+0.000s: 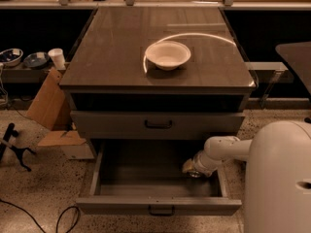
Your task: Pick orange can from middle drawer and place on counter
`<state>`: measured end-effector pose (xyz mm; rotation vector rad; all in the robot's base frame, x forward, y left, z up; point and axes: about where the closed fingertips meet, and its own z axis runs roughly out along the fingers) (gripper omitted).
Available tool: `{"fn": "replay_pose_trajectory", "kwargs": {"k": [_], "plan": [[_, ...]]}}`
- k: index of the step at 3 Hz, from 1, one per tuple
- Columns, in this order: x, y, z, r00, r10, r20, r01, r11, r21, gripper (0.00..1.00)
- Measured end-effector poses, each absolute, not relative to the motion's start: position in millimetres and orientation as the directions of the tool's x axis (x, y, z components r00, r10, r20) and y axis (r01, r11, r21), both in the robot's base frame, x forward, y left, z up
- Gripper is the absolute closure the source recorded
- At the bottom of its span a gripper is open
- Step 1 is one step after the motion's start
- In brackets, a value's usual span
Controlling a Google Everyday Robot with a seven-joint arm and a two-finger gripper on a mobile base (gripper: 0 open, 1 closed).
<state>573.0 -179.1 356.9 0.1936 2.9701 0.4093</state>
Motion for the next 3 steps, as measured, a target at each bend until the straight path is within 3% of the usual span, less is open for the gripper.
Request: {"fn": "replay_pose_trajectory", "kwargs": {"k": [2, 3], "plan": [[564.8, -190.1, 368.3, -0.974, 0.191, -0.125, 0.155, 0.955, 0.252, 0.88], [553.0, -200.3, 389.1, -0.962, 0.223, -0.159, 0.182, 0.955, 0.236, 1.0]]}}
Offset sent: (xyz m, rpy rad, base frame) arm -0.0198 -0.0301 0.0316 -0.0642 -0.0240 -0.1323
